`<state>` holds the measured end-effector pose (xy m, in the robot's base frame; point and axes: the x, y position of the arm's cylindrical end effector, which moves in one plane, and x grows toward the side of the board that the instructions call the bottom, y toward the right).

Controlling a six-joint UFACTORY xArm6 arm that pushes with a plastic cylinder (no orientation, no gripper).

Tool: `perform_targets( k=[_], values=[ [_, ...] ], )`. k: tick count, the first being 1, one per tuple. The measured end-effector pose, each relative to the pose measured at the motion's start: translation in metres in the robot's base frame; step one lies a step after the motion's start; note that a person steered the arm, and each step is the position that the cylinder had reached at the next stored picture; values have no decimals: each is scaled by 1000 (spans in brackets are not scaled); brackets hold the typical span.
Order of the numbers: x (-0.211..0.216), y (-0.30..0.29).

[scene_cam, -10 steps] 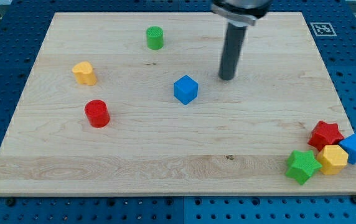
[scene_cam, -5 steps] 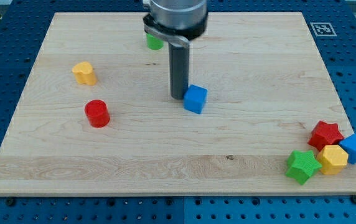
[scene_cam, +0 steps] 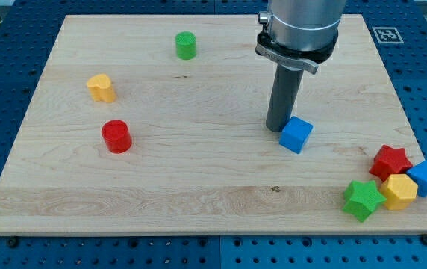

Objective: Move the blue cube towards bottom right

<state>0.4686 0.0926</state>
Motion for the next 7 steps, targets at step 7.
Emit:
perform_targets(
  k=[7],
  values=[
    [36,31]
  ],
)
